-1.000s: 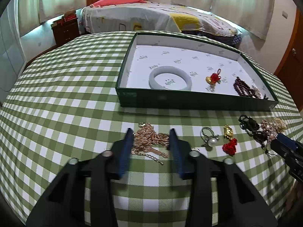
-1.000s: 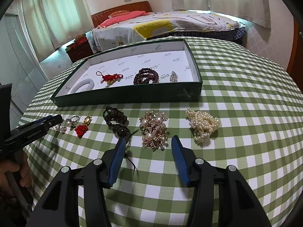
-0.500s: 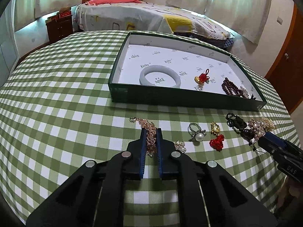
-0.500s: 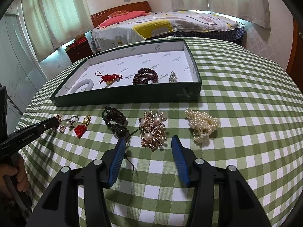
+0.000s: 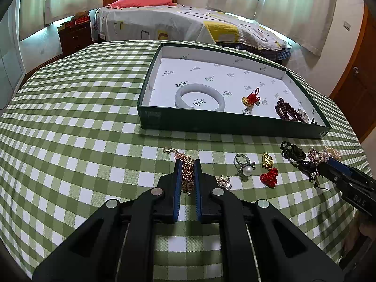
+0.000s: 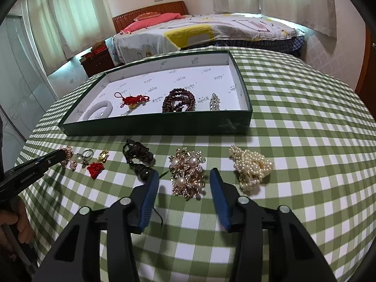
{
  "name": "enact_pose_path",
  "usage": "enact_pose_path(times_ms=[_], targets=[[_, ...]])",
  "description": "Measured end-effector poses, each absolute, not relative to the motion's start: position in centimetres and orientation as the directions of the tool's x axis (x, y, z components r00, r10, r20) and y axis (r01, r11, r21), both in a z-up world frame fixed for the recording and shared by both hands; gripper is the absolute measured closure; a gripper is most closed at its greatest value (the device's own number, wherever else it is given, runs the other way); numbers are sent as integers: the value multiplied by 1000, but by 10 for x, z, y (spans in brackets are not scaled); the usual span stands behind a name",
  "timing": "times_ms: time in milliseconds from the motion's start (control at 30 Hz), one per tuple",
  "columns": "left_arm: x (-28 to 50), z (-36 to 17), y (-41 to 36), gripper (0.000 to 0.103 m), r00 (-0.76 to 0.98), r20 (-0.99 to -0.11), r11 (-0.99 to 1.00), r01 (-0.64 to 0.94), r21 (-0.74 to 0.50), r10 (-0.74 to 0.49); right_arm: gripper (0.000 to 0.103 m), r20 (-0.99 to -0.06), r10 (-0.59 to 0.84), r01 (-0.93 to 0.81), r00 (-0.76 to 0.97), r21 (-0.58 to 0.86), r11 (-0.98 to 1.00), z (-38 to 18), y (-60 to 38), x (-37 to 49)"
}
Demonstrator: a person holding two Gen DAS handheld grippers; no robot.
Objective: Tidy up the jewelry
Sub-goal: 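Grasp the gold pearl brooch with the right tool while the left tool lifts the gold chain toward the tray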
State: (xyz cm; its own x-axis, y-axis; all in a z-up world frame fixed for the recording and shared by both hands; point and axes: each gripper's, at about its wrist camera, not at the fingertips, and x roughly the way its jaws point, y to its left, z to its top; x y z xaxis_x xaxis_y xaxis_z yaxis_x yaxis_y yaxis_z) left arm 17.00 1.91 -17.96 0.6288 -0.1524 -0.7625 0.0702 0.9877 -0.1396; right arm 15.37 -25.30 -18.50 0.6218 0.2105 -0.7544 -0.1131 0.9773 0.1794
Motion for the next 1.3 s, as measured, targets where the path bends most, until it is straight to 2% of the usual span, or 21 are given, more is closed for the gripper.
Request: enact_pose_path(times_ms=[333, 467, 1000, 1300], targets=[[171, -180, 19, 93, 629, -762, 988, 71, -139, -152, 68, -761, 187, -120, 621, 143, 982, -188, -248, 166], [171, -180, 19, 93, 631, -761, 988, 72, -139, -153, 81, -763, 189, -140, 618, 129, 982, -189, -242, 166], [162, -167, 19, 93, 659, -734, 986, 88, -142, -165, 81, -741, 195, -130, 643, 145, 981, -181, -250, 151], [149, -140, 16, 93, 701, -692, 985, 109, -131, -169, 81, -705, 195, -133, 682, 143, 981, -160, -250, 137]])
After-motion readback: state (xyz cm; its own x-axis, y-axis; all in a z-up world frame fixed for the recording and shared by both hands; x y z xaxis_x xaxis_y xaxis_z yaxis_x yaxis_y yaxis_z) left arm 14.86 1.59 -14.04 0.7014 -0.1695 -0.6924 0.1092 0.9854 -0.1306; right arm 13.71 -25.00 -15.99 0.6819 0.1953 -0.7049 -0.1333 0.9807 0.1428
